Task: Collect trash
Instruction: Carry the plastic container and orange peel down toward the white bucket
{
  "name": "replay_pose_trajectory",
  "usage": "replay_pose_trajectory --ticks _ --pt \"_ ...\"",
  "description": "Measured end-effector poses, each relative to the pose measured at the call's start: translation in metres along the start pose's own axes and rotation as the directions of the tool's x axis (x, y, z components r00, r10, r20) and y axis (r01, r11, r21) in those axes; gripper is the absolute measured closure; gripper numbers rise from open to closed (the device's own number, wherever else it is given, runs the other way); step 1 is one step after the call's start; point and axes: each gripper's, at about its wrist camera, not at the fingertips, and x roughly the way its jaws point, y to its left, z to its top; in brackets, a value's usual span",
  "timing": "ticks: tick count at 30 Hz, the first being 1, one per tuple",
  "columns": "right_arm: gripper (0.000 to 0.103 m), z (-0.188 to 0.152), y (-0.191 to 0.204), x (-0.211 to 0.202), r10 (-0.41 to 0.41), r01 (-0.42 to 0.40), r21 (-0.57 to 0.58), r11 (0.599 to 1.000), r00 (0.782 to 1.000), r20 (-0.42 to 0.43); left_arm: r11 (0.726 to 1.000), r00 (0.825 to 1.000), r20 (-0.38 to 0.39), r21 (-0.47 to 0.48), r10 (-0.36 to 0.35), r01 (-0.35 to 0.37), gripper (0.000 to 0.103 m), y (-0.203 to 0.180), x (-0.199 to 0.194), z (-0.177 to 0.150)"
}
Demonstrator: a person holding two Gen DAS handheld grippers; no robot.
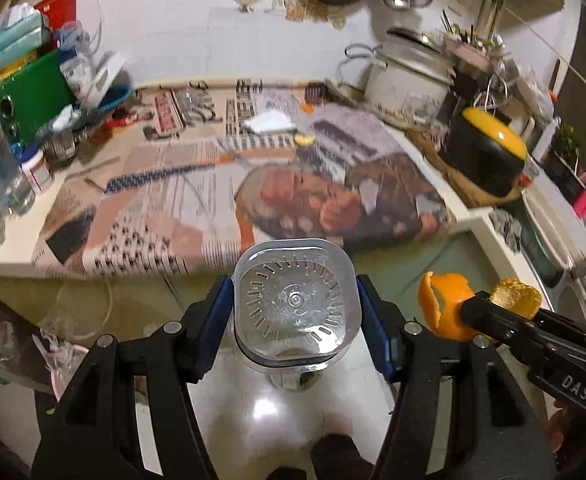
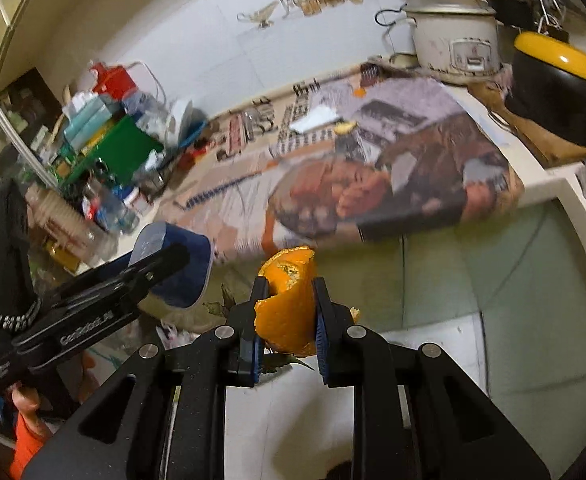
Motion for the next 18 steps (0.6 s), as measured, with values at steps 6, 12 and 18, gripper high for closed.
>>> replay_pose_trajectory --ticks 6,12,18 --pt "0.084 -0.028 -0.028 0.018 -0.050 0.051 0.017 0.999 0.997 -0.053 1.000 0.997 -0.072 -0.003 0.008 -0.009 0.042 -0.013 0.038 -0.037" --pt "0.084 -0.061 -0.076 0.063 -0.093 0.093 -0.005 0.996 0.990 -0.109 0.999 0.991 -0.133 -0.013 0.029 -0.031 0.042 -0.022 0.102 -0.087" --pt "0.084 -0.109 -0.129 0.134 -0.101 0.097 -0.033 0.995 0.978 -0.182 0.998 0.987 -0.157 -0.057 0.031 -0.040 0.042 -0.023 0.185 -0.147"
